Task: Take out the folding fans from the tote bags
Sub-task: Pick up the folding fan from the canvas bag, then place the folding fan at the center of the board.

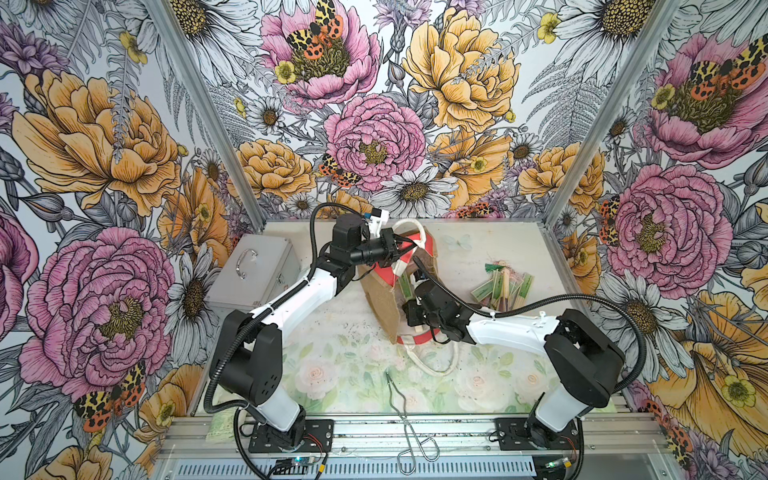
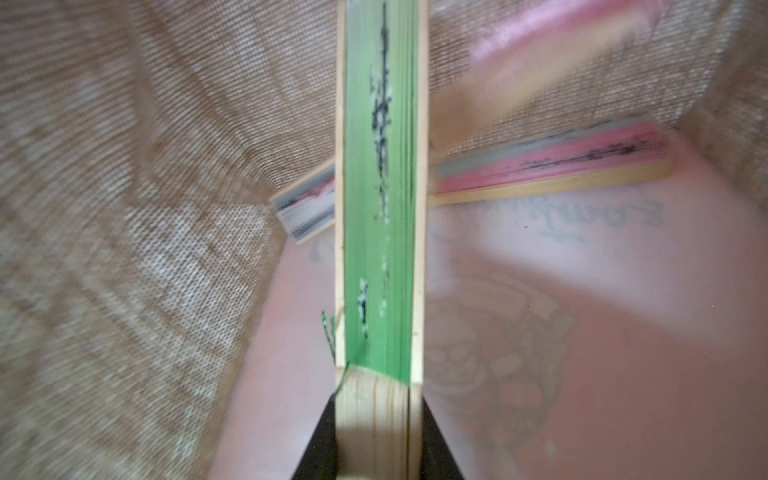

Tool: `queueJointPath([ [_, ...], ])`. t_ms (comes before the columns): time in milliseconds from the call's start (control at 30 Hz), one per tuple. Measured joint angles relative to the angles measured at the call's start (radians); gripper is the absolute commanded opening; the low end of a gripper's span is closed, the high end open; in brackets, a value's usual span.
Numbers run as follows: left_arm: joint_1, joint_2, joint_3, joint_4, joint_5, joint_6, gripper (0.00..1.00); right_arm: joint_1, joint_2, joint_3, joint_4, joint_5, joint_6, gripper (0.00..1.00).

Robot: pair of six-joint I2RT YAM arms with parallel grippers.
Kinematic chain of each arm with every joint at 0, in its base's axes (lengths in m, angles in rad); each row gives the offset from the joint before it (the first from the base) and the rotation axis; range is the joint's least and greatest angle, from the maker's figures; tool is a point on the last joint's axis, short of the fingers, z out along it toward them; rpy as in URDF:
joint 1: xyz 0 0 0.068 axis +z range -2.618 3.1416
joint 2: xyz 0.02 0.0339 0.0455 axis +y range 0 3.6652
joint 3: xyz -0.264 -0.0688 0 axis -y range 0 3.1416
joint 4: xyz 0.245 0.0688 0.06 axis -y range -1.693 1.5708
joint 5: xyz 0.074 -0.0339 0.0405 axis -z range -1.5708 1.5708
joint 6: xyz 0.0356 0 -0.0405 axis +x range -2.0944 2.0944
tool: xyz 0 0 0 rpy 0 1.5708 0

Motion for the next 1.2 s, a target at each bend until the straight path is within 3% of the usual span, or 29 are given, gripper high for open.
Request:
queueJointPath([
  [400, 0.055, 0.012, 0.0, 0.036, 0.001, -0.012, 0.0, 0.005, -0.245, 0.0, -0.274, -0.107, -0.124, 0.0],
  [833, 0.098, 0.012, -0.012, 0.057, 0.001, -0.019, 0.0, 0.001, -0.792, -0.067, -0.461, -0.132, -0.175, 0.0],
  [1033, 0.097, 0.012, -0.012, 0.058, 0.004, -0.019, 0.0, -0.153, -0.965, -0.063, -0.461, 0.01, -0.159, 0.0],
  [1200, 0.097, 0.012, -0.012, 0.058, 0.017, -0.018, 0.0, -0.281, -0.863, -0.035, -0.471, 0.114, -0.121, 0.0],
])
